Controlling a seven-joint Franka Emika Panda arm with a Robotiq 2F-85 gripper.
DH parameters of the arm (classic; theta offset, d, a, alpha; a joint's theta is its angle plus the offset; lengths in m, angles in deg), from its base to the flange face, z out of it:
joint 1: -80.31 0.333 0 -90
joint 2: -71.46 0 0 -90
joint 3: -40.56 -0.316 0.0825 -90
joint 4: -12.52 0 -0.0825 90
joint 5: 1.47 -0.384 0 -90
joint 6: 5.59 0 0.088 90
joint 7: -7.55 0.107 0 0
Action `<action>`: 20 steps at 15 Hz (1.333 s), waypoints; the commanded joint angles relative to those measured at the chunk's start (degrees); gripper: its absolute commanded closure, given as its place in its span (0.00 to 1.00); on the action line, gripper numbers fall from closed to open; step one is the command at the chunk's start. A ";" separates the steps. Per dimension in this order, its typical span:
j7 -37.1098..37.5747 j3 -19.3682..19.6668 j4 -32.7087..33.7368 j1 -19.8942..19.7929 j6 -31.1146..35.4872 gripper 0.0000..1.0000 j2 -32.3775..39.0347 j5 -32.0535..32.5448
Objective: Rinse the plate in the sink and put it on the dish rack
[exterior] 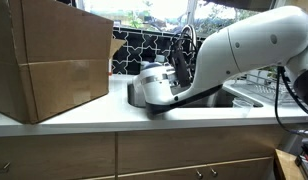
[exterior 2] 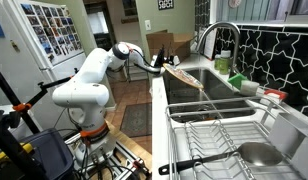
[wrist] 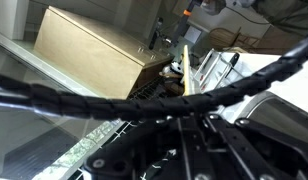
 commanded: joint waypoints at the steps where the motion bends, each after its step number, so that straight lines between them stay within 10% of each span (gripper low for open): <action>1: 1.37 1.22 -9.75 1.93 0.59 0.98 -3.80 2.07; 14: 14.18 7.66 -26.57 6.08 1.57 0.98 -13.96 1.80; 18: 26.46 -3.96 -29.66 -1.50 -0.03 0.98 -22.86 6.01; 20: 21.22 0.34 -25.86 0.77 0.06 0.93 -17.43 3.16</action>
